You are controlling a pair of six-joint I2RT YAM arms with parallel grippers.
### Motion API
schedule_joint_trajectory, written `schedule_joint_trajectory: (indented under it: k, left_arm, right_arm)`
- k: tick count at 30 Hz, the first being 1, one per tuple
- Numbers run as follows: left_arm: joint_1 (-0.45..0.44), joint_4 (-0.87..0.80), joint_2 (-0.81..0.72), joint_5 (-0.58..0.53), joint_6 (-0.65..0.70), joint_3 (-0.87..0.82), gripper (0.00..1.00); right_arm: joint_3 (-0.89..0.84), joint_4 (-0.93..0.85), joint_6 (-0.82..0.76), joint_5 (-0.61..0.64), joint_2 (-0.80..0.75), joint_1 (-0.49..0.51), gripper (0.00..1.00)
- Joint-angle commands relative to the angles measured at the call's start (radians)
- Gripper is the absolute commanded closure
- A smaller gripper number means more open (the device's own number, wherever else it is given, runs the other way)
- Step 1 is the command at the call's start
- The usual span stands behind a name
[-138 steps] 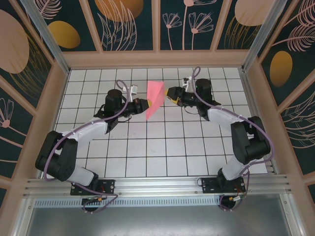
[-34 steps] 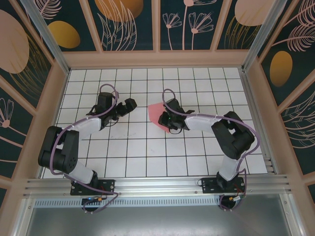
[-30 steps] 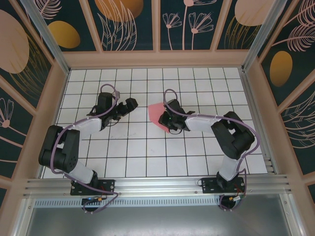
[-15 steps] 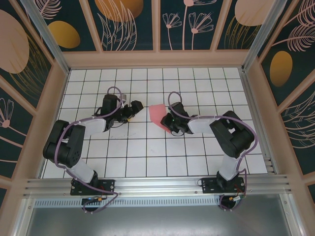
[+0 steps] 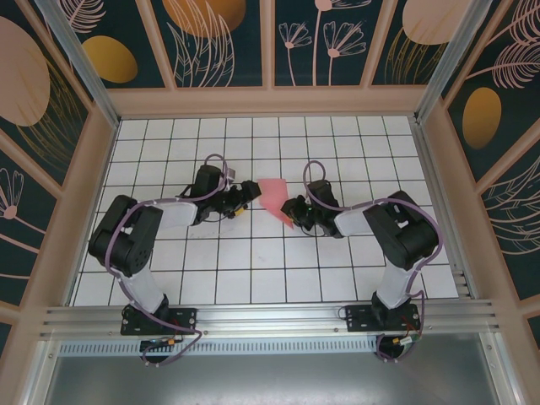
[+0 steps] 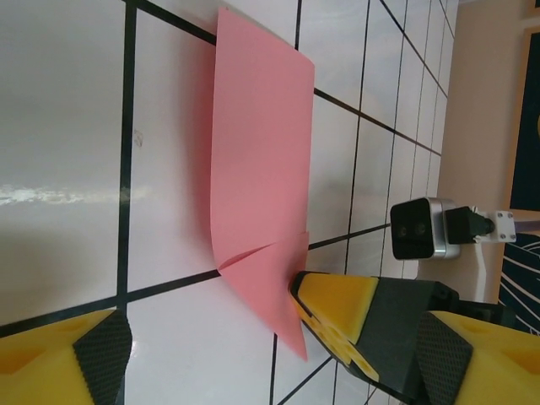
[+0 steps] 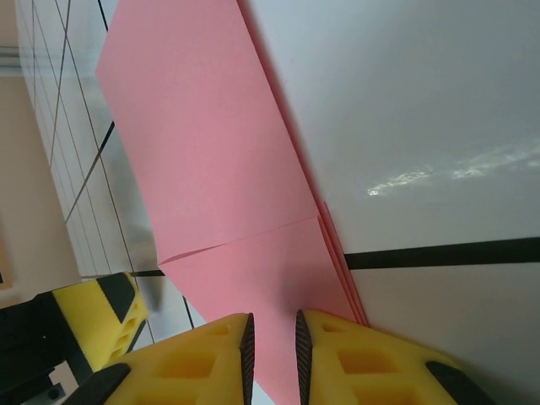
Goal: Fold a paper plane with a square sheet of paper (pick it up from the middle)
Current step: Fold the wing for the fifth time at the center of the table.
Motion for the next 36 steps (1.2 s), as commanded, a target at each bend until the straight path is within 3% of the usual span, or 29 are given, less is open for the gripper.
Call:
schedule_joint_trajectory:
  k: [1,10,25,36]
  left_arm:
    - [-0.015,-0.006,0.036,0.025,-0.014,0.05,0.15]
    - [-0.036,-0.037,0.097,0.034,-0.01,0.098,0.29]
    - [-0.052,-0.088,0.154,0.06,0.023,0.142,0.34]
    - [-0.061,-0.062,0.175,0.097,0.022,0.153,0.63]
  right_arm:
    - [-0.052,-0.069,0.001,-0.011,0.011,-0.007,0.76]
    - [-0.059,-0.05,-0.006,-0.028,0.018,-0.007,0.76]
    - [-0.06,-0.015,-0.003,-0.063,0.025,-0.039,0.76]
    - [-0.036,-0.024,-0.029,-0.075,0.018,-0.04,0.75]
